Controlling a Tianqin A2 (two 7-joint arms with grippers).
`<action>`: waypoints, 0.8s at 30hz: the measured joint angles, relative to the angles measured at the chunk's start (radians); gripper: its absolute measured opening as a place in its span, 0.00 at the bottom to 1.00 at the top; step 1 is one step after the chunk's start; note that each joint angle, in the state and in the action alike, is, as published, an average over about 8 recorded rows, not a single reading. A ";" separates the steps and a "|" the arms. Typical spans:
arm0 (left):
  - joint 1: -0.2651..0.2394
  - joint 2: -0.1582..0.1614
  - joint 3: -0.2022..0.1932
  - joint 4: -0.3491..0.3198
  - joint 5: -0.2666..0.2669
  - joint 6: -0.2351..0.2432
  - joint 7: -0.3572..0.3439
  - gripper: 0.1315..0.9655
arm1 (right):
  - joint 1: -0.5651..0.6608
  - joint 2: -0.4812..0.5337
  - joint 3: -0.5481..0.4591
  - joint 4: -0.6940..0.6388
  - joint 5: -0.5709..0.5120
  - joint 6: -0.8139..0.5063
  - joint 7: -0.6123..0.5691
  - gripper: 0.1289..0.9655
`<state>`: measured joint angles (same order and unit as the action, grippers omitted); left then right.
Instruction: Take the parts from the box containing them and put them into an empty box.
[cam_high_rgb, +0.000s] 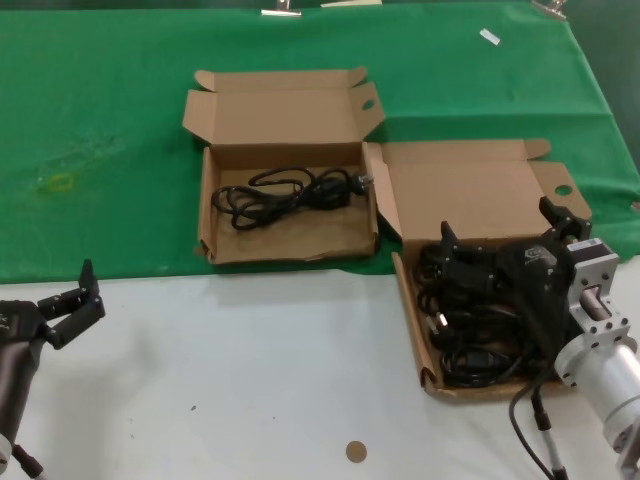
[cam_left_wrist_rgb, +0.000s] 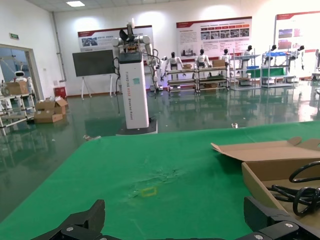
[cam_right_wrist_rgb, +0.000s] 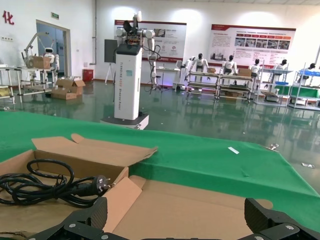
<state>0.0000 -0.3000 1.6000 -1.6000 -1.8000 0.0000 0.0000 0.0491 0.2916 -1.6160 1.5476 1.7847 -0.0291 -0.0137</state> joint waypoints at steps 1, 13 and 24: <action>0.000 0.000 0.000 0.000 0.000 0.000 0.000 1.00 | 0.000 0.000 0.000 0.000 0.000 0.000 0.000 1.00; 0.000 0.000 0.000 0.000 0.000 0.000 0.000 1.00 | 0.000 0.000 0.000 0.000 0.000 0.000 0.000 1.00; 0.000 0.000 0.000 0.000 0.000 0.000 0.000 1.00 | 0.000 0.000 0.000 0.000 0.000 0.000 0.000 1.00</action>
<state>0.0000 -0.3000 1.6000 -1.6000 -1.8000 0.0000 0.0000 0.0491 0.2916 -1.6160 1.5476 1.7847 -0.0291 -0.0137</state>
